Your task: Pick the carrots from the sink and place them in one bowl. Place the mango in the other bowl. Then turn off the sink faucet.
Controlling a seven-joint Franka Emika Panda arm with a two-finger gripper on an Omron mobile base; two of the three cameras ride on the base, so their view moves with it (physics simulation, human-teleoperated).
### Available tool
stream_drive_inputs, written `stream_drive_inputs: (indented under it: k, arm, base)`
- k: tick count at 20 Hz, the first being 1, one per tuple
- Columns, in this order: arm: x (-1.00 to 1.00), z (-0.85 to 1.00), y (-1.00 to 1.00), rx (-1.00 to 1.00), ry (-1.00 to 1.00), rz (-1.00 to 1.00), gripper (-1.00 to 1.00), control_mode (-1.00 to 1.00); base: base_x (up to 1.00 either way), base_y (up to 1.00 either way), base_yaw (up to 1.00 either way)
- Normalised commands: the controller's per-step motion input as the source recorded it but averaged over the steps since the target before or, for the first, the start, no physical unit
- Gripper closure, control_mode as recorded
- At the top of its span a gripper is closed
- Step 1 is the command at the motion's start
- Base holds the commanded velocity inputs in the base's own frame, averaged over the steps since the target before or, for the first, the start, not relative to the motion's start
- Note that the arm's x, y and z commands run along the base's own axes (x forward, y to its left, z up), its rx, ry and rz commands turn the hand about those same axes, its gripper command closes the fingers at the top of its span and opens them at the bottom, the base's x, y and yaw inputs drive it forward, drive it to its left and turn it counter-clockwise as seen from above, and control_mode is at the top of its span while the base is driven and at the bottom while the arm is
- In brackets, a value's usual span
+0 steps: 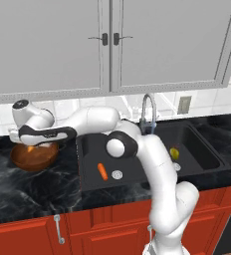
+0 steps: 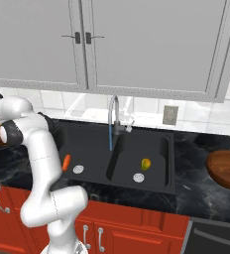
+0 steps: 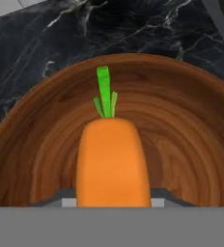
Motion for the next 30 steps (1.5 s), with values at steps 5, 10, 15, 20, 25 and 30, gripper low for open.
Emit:
stream_drive_inputs:
  k: [5, 10, 15, 20, 25, 30]
  arm:
    - [0.33, -0.4, 0.0, 0.0, 0.04, -0.09, 1.0, -1.0]
    - [0.35, -0.38, 0.0, 0.0, 0.07, -0.09, 1.0, -1.0]
    - [0.28, -0.11, 0.12, 0.0, 0.12, -0.11, -1.0, -1.0]
    - [-0.52, 0.17, 0.13, 0.0, 0.05, -0.09, -1.0, -1.0]
    - [-0.72, 0.46, 0.28, 0.0, 0.0, -0.09, -1.0, -1.0]
    - [-0.64, 0.42, -0.06, 0.0, 0.0, -0.05, -1.0, -1.0]
  base:
    - [0.0, 0.0, 0.0]
    - [0.0, 0.0, 0.0]
    - [0.0, 0.0, 0.0]
    - [0.0, 0.0, 0.0]
    - [0.0, 0.0, 0.0]
    - [0.0, 0.0, 0.0]
